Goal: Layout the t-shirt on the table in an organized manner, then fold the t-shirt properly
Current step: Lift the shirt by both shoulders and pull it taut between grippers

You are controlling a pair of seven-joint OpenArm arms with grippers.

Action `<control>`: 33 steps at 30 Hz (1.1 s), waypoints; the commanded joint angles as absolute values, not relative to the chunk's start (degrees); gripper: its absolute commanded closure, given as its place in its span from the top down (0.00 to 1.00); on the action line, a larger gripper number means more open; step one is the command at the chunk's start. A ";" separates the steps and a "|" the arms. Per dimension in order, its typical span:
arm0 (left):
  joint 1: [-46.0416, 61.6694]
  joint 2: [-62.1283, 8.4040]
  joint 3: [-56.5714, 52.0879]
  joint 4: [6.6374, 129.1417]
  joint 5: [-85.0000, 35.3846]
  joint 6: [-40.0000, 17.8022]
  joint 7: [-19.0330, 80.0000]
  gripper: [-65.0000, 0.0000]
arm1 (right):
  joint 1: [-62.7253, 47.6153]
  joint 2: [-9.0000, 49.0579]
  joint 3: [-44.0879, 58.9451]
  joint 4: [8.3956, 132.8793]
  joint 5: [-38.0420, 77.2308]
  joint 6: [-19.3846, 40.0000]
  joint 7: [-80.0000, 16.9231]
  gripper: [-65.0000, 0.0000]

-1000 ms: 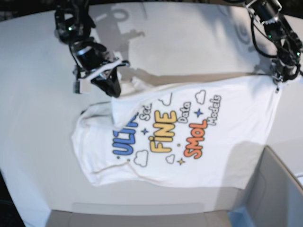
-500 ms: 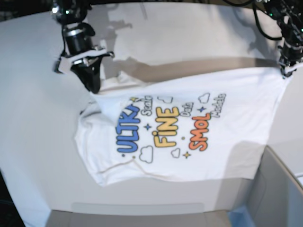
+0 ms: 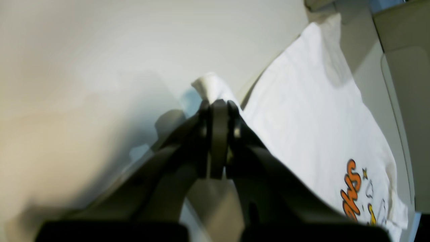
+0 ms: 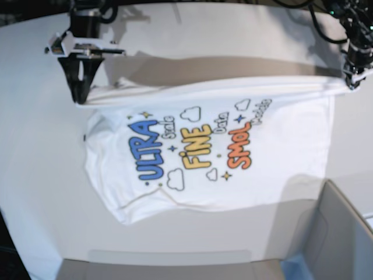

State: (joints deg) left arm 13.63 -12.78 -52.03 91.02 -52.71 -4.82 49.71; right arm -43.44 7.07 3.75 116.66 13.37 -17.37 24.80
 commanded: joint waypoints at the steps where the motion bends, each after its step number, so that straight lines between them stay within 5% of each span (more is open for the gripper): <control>1: 13.58 -14.46 -52.97 92.00 -51.74 -4.35 46.73 0.00 | -44.44 6.20 4.26 117.85 13.32 -19.65 28.26 0.00; 13: 13.67 -14.64 -54.55 92.09 -51.74 -4.35 51.21 0.00 | -45.76 1.45 11.12 117.67 11.38 -19.65 28.00 0.00; 33: 9.71 -14.90 -52.26 98.33 -51.38 -3.91 52.44 0.00 | -35.12 4.53 8.04 117.85 11.65 -12.26 2.15 0.00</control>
